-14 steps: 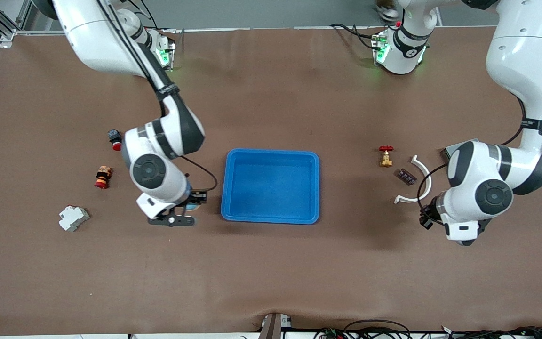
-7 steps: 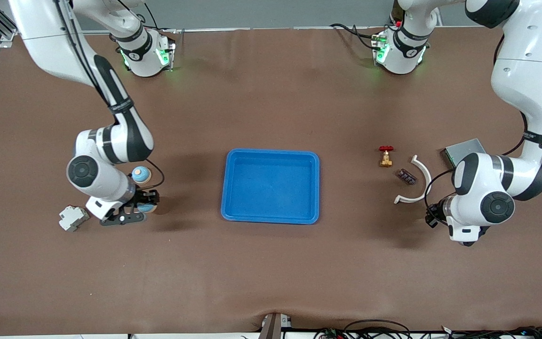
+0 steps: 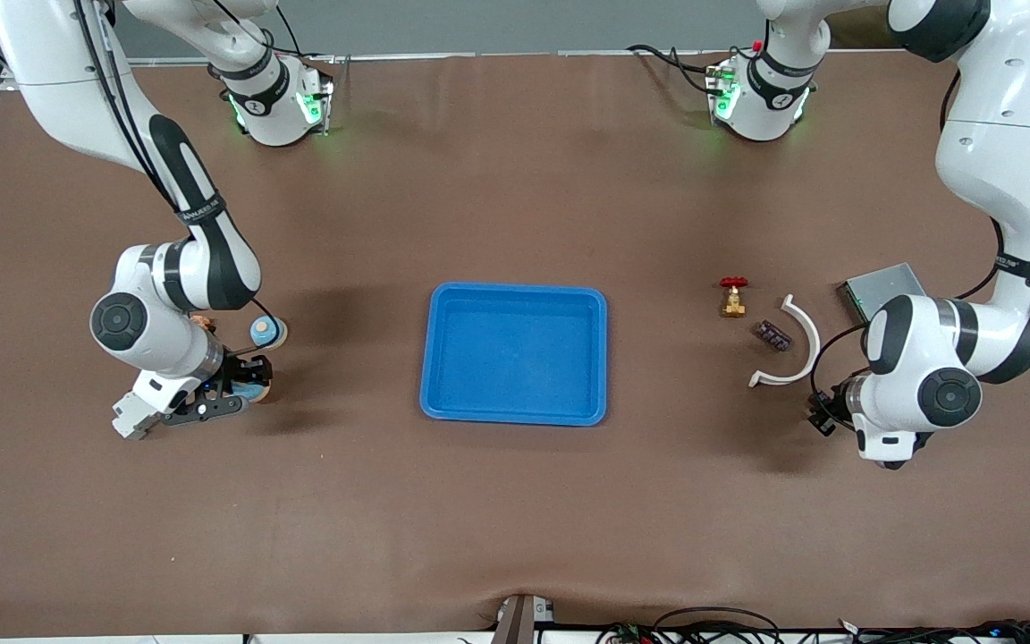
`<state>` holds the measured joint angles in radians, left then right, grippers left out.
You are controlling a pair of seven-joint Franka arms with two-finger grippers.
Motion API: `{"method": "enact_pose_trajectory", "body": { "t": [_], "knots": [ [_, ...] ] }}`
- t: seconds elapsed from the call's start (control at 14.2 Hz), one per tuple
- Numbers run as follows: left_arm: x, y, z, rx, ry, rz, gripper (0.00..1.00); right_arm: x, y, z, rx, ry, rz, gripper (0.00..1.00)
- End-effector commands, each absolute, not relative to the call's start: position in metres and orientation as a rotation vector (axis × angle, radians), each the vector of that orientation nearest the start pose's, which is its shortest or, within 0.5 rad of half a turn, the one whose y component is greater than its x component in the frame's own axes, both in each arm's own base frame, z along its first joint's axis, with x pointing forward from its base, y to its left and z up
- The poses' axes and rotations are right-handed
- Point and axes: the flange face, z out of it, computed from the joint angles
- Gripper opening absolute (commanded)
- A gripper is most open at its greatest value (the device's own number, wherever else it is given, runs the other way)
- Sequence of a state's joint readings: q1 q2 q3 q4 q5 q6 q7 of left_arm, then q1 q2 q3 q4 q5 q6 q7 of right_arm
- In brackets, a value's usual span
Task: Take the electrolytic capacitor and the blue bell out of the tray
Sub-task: 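Lower the bell with the right gripper while the left gripper lowers capacitor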
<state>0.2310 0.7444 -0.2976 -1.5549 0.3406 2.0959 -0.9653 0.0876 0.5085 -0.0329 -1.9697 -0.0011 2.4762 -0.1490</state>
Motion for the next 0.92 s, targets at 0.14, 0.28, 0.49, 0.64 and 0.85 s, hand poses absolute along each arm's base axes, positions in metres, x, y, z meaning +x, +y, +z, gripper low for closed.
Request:
{"method": "enact_pose_trajectory", "body": {
  "t": [0.14,0.28,0.49,0.64,0.85],
  "knots": [
    [0.688,-0.026,0.324,-2.837,-1.016,-0.002,1.0,0.603,0.032,0.211,-3.123,-0.341,-0.046,0.0],
    [0.689,-0.034,0.375,-2.879,-0.931,-0.094,1.0,0.603,0.032,0.21,-3.123,-0.341,-0.072,0.0],
    [0.68,-0.038,0.437,-2.897,-0.824,-0.142,1.0,0.603,0.031,0.207,-3.124,-0.344,-0.082,0.0],
    [0.675,-0.037,0.477,-2.95,-0.745,-0.141,1.0,0.605,0.019,0.202,-3.125,-0.351,-0.101,0.0],
    [0.662,-0.029,0.515,-2.948,-0.65,-0.126,1.0,0.604,0.018,0.196,-3.125,-0.351,-0.089,0.0]
  ]
}}
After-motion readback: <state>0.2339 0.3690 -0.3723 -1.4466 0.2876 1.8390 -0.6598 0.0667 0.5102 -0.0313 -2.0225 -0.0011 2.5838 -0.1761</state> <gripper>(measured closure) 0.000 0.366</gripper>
